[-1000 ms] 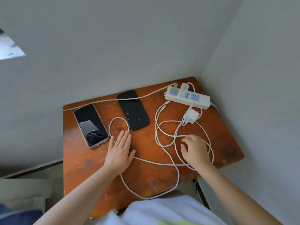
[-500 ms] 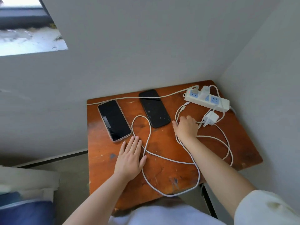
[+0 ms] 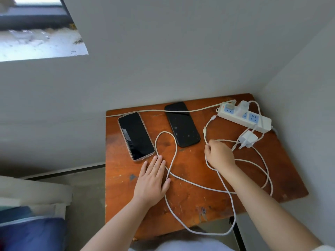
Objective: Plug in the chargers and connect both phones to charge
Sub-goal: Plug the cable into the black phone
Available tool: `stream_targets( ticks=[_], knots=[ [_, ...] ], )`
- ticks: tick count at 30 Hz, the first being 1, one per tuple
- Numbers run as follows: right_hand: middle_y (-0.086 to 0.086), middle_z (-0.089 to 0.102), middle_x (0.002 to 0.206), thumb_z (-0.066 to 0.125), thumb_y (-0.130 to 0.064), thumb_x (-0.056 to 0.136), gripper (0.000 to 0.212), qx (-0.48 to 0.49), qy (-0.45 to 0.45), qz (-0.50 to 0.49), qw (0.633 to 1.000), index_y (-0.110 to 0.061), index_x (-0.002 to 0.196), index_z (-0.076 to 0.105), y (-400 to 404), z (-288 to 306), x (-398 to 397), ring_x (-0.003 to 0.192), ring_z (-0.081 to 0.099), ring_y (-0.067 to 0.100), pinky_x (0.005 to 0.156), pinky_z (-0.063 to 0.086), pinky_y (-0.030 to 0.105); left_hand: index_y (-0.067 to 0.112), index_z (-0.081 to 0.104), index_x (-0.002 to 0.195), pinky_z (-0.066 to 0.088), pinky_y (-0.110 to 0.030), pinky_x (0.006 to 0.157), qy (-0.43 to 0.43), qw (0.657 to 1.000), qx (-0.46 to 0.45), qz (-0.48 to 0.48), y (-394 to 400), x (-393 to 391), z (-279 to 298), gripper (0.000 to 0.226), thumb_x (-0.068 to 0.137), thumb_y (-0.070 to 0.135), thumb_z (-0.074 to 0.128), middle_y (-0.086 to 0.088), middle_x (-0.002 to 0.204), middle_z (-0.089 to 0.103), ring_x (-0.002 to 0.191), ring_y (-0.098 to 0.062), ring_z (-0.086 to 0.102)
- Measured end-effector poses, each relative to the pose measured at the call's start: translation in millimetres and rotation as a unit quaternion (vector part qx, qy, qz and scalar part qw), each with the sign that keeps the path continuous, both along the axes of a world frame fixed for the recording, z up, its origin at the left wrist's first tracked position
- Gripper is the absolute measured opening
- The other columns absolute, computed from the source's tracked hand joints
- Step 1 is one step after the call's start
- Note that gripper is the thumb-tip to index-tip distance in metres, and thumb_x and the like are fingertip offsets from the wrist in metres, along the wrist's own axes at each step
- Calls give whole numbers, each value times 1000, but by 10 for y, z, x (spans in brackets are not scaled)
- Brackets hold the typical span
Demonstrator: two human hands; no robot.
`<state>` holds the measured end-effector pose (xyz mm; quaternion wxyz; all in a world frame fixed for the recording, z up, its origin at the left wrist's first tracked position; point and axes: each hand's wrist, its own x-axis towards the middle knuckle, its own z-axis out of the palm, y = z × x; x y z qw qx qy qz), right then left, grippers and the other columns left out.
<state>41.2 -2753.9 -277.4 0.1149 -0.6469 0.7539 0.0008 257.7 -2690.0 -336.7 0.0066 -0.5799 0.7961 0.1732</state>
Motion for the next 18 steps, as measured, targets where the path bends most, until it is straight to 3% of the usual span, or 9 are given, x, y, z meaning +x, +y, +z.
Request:
stream_targets(
  ticks=[6, 9, 12, 18],
  knots=[
    [4, 68, 93, 44, -25, 95, 24, 25, -34, 106, 993, -12, 102, 63, 430, -65, 111, 81, 61, 12, 63, 41, 16, 24, 2, 143, -20, -32, 107, -2, 1000, 4, 7, -10, -12, 20, 63, 90, 56, 17, 3, 155, 1, 130, -8, -21],
    [4, 66, 106, 46, -29, 94, 27, 55, -40, 98, 993, -14, 111, 59, 397, -132, 139, 92, 61, 15, 74, 50, 21, 24, 3, 143, -19, -32, 108, -6, 1000, 8, 9, -1, -21, 45, 63, 90, 55, 19, 3, 155, 1, 134, -8, -16],
    [4, 58, 125, 49, -40, 91, 43, 57, -59, 81, 993, -15, 126, 49, 267, -154, 196, 110, 58, 18, 82, 51, 24, 25, 2, 143, -18, -31, 108, -12, 1000, 10, 14, -4, -34, 70, 62, 91, 54, 19, 4, 155, 1, 140, -11, -9],
    [7, 63, 116, 50, -28, 94, 32, 22, -84, 19, 996, -12, 121, 54, 45, -203, 325, 100, 63, 20, 76, 53, 23, 27, 0, 142, -17, -30, 108, -21, 999, 18, 23, 2, -45, 108, 65, 88, 60, 13, 4, 155, -2, 140, -10, -10]
  ],
)
